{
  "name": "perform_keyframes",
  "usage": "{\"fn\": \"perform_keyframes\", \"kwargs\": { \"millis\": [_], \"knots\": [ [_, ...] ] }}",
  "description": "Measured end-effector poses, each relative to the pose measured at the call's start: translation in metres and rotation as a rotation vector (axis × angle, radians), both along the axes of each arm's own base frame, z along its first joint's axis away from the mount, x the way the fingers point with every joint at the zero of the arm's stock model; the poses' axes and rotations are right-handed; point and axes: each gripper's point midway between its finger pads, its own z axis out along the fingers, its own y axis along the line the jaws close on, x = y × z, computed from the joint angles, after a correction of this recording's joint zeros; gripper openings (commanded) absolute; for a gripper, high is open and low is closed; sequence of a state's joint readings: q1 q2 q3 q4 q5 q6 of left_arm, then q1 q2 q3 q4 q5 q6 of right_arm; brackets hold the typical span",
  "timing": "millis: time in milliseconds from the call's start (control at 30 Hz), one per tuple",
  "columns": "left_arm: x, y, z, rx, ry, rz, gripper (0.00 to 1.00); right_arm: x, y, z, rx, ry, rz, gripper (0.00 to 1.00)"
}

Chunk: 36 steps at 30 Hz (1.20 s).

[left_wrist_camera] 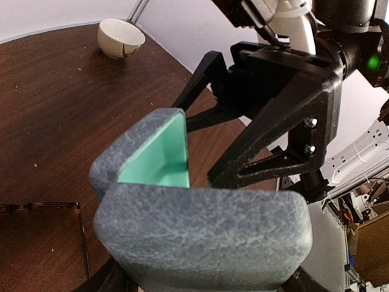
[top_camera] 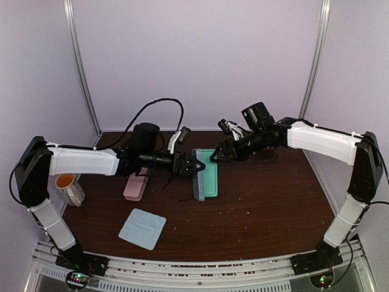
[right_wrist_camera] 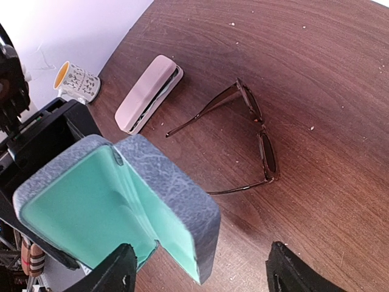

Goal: Organize the sunglasses
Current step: Open the sunglasses case, then pass from the left arm to the right

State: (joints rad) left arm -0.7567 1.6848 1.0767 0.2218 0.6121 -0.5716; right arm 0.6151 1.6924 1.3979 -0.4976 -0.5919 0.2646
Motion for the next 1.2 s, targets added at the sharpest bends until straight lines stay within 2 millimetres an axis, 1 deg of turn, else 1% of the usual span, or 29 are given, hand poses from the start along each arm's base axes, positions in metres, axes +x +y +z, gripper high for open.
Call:
{"fn": "perform_keyframes", "kwargs": {
  "millis": [233, 433, 533, 733, 833, 967, 1033, 1200],
  "knots": [
    [0.002, 0.001, -0.009, 0.038, 0.017, 0.006, 0.0, 0.002, -0.005, -0.002, -0.026, 0.004, -0.032, 0.72],
    [0.008, -0.001, -0.008, 0.056, 0.01, 0.02, 0.0, 0.007, -0.01, -0.005, -0.049, 0.012, -0.081, 0.65],
    [0.009, -0.002, -0.006, 0.059, 0.01, 0.022, 0.0, 0.009, -0.011, -0.005, -0.055, 0.016, -0.103, 0.6],
    [0.011, -0.004, -0.007, 0.067, 0.018, 0.022, 0.0, 0.006, -0.003, -0.005, -0.046, 0.026, -0.115, 0.5],
    [0.013, -0.006, -0.008, 0.07, 0.022, 0.022, 0.0, 0.004, 0.005, -0.012, -0.048, 0.036, -0.111, 0.43],
    [0.014, -0.007, -0.009, 0.073, 0.024, 0.021, 0.0, 0.003, 0.011, -0.028, -0.069, 0.069, -0.117, 0.3],
    [0.014, -0.007, -0.01, 0.075, 0.028, 0.02, 0.0, 0.005, 0.01, -0.035, -0.081, 0.076, -0.128, 0.25],
    [0.015, -0.008, -0.016, 0.083, 0.037, 0.019, 0.0, 0.008, 0.009, -0.041, -0.095, 0.08, -0.146, 0.11]
  ]
}}
